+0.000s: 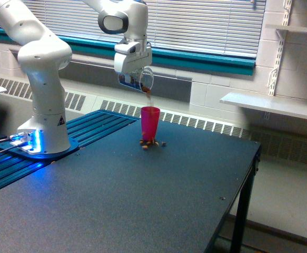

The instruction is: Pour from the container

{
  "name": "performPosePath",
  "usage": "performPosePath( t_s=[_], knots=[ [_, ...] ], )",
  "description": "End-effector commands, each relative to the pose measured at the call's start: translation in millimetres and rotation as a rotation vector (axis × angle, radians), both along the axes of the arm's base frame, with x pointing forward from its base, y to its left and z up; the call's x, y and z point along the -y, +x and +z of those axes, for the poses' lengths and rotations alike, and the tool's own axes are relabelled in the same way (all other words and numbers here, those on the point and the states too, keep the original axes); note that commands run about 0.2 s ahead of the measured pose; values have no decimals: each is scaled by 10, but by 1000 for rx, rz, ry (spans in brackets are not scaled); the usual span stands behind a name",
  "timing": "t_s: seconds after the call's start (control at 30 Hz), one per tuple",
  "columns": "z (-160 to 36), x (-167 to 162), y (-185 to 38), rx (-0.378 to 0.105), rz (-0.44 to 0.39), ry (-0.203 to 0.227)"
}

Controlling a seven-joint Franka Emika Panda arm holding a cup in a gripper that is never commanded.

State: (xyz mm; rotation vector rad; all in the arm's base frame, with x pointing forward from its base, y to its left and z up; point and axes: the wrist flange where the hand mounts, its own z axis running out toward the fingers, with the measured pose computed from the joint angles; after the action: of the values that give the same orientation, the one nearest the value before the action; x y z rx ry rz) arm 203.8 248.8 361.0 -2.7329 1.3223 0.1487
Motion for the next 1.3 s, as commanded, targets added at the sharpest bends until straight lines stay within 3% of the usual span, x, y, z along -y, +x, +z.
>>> performPosePath(
  t_s=[0.03, 1.3],
  knots=[
    [-31, -92, -52, 4, 19, 11],
    [-143, -176, -56, -29, 28, 26]
  ],
)
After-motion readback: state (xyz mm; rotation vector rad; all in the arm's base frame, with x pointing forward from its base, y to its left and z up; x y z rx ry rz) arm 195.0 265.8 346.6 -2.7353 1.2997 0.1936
